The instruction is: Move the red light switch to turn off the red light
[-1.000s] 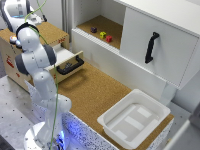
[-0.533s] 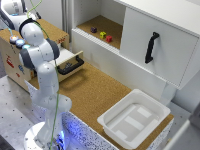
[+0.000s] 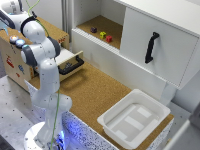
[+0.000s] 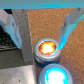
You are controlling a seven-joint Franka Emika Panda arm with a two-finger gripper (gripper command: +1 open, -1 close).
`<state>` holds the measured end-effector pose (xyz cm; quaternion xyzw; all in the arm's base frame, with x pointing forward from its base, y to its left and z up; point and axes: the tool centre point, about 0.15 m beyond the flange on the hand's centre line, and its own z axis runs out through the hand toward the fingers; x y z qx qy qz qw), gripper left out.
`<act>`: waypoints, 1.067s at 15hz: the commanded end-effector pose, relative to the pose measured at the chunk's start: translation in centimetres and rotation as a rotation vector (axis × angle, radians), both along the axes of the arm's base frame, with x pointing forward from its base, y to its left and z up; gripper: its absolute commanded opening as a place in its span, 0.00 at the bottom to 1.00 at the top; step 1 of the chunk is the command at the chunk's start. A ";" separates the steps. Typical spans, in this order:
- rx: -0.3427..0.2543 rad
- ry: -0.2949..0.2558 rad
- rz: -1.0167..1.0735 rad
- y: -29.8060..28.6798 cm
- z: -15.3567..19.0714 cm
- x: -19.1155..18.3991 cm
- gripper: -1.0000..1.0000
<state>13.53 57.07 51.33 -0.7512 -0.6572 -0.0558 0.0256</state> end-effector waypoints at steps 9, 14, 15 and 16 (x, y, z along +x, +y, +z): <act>-0.146 0.049 -0.034 5.8 -1.3 1.7 0.00; -0.122 0.053 -0.077 6.6 -2.7 3.0 0.00; -0.124 0.040 -0.094 6.8 -3.0 3.4 0.00; -0.130 0.036 -0.103 6.9 -3.4 3.7 0.00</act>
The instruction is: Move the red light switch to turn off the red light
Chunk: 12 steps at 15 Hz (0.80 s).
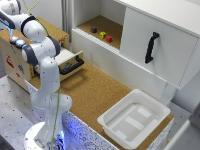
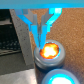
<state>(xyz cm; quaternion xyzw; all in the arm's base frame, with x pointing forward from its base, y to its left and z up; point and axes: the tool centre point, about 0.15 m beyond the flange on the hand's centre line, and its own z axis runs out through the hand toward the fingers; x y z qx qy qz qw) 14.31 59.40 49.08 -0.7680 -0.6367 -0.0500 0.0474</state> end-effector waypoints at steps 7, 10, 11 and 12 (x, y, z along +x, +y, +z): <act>-0.172 -0.002 -0.095 4.5 -3.4 4.5 0.00; -0.195 -0.003 -0.089 4.4 -5.5 3.6 0.00; -0.183 0.007 -0.088 4.3 -5.3 3.2 0.00; -0.158 0.024 -0.093 4.1 -4.4 3.0 0.00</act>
